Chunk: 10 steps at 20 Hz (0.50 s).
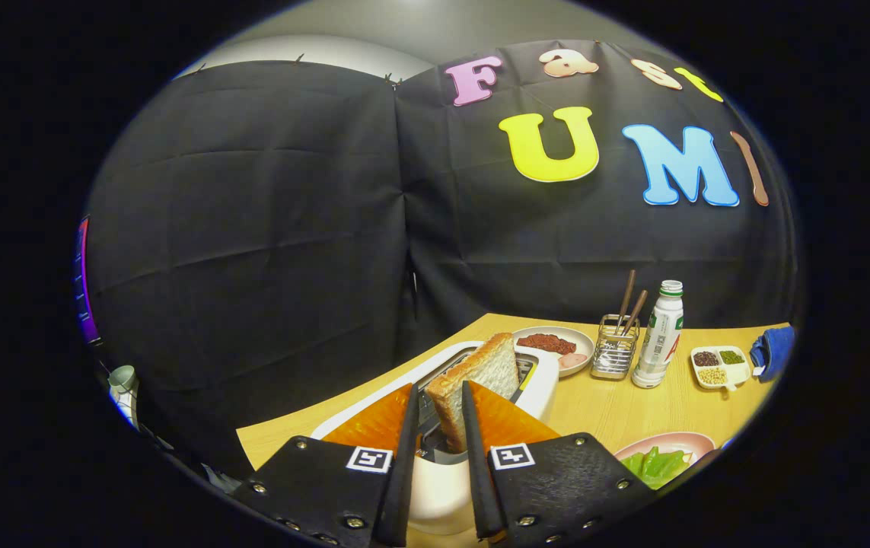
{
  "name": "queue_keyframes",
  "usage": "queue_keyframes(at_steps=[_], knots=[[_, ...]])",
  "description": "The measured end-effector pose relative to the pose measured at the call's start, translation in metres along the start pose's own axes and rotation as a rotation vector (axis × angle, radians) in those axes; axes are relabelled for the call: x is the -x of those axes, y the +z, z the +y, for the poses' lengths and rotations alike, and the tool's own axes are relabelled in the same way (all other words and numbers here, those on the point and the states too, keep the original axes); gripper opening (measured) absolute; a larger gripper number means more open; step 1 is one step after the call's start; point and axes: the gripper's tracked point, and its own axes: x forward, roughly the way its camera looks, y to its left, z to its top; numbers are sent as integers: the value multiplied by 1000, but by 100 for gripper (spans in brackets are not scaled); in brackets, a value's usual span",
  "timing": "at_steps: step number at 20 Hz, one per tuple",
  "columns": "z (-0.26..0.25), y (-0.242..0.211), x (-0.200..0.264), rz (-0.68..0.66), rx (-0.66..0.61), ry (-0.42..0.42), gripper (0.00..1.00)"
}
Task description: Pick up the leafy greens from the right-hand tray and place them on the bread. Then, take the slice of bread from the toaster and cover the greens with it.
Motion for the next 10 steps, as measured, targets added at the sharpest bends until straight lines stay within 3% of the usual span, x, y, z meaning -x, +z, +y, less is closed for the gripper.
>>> queue_keyframes(at_steps=[4,6,7,9,10], knots=[[-15,-12,-9,34,16,-59,36],[-20,-10,-8,35,4,-64,24],[-24,-8,-3,39,-5,-82,23],[-21,-2,0,36,-39,-72,5],[-23,1,0,33,-45,-68,5]])
